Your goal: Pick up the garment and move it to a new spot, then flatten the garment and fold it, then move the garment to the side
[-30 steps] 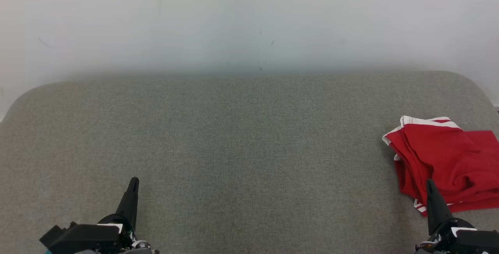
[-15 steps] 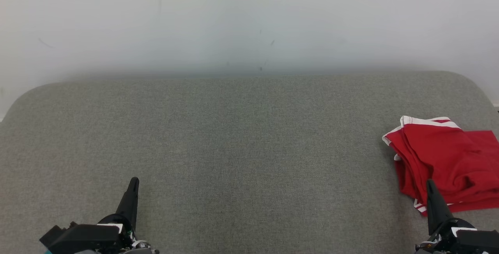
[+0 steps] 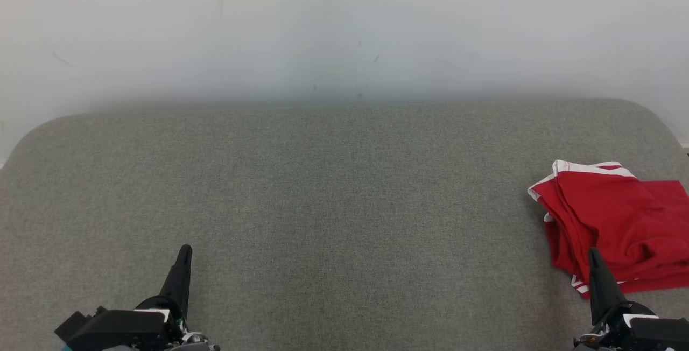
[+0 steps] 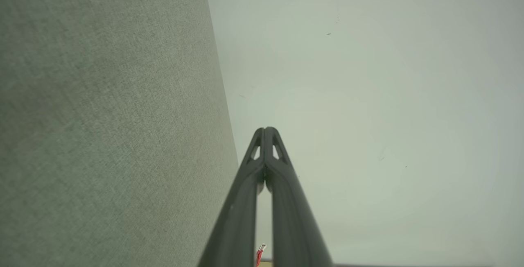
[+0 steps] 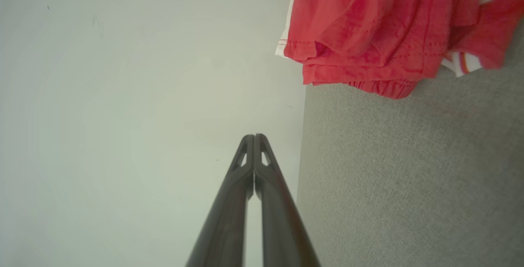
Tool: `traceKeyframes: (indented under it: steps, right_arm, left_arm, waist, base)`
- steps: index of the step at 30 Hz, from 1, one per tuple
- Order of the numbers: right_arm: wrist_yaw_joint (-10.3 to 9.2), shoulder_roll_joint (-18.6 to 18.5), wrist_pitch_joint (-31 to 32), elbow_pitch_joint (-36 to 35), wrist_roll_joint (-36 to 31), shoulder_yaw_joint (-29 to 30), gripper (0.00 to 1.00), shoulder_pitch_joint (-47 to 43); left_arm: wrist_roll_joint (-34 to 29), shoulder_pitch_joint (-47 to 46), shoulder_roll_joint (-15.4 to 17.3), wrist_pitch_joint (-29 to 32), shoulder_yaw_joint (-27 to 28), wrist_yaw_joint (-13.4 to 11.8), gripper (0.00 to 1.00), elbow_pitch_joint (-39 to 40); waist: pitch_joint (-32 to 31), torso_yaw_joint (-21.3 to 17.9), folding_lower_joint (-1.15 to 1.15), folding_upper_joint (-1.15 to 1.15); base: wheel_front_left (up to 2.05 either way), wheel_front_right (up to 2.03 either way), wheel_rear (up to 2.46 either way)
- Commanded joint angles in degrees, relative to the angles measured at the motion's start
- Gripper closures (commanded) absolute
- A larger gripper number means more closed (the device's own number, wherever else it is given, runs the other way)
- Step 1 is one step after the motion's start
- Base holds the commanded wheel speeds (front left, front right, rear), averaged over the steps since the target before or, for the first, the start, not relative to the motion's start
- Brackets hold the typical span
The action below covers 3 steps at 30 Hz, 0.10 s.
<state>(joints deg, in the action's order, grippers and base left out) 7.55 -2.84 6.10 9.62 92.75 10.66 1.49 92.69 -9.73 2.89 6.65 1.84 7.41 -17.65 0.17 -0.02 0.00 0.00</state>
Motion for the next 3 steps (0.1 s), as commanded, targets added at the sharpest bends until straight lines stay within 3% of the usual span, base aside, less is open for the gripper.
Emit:
traceKeyframes:
  steps: [1,3]
  right_arm:
    - [-0.12,-0.1,0.2,-0.2,0.1,0.1,1.0,0.3]
    - [-0.12,-0.1,0.2,-0.2,0.1,0.1,1.0,0.3]
  left_arm:
    - [0.3,-0.5,-0.1,0.1,0.1,0.1,1.0,0.0]
    - [0.3,-0.5,-0.1,0.1,0.1,0.1,1.0,0.0]
  waist:
    - [0.0,0.0,0.0,0.0]
    - [0.0,0.0,0.0,0.0]
  base:
    - [0.0,0.0,0.0]
    - [0.0,0.0,0.0]
